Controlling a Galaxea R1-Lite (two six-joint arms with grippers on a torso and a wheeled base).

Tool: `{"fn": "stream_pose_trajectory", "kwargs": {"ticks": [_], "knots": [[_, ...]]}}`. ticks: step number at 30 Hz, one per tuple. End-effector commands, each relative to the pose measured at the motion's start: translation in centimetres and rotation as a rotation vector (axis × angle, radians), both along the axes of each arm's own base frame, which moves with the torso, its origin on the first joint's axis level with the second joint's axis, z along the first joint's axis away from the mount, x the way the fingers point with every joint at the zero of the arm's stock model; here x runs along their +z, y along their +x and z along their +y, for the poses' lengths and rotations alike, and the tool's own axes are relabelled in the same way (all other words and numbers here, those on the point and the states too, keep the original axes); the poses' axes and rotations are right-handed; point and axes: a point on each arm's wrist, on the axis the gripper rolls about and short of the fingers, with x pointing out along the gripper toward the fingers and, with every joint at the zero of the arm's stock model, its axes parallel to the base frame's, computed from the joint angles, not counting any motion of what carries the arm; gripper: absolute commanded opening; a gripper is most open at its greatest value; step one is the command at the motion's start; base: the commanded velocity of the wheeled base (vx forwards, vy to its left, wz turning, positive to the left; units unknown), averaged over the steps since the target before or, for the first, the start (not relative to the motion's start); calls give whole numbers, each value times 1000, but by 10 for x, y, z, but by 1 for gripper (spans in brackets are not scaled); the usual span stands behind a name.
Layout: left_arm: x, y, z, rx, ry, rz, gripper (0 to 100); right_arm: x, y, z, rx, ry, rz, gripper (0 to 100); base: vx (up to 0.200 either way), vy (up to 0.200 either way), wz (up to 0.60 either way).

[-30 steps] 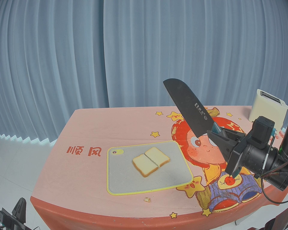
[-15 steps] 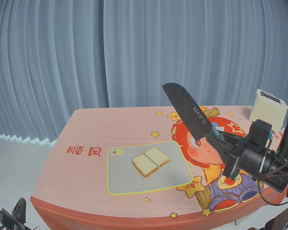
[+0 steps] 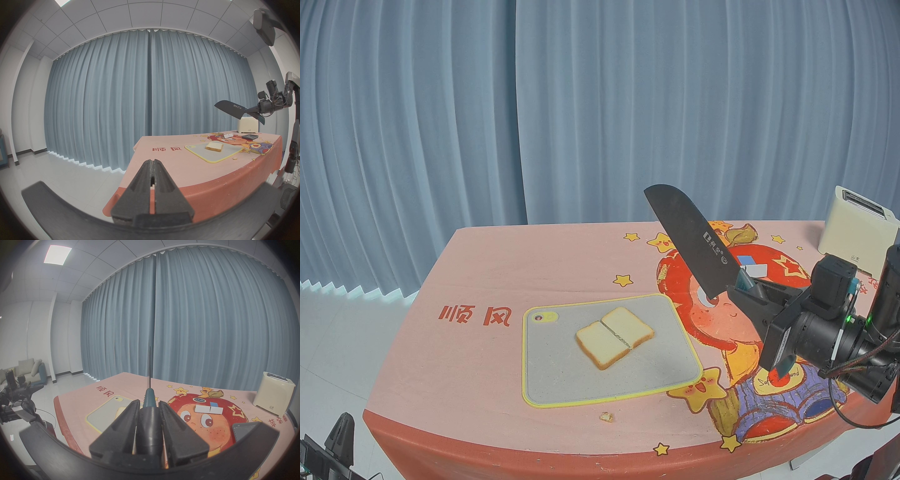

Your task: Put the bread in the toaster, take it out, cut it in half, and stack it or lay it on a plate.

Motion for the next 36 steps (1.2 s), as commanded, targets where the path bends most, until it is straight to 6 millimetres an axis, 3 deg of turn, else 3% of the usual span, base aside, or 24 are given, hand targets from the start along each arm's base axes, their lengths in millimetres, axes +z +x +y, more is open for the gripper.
{"fn": "stream_pose_trajectory", "kwargs": {"ticks": [1,36], "knots": [[-5,0,0,0,0,5,0,-2,5,-3,-31,-10,7,0,0,0,0],[-5,0,0,0,0,5,0,-10,42,-30,-223,-37,36,0,0,0,0]]}}
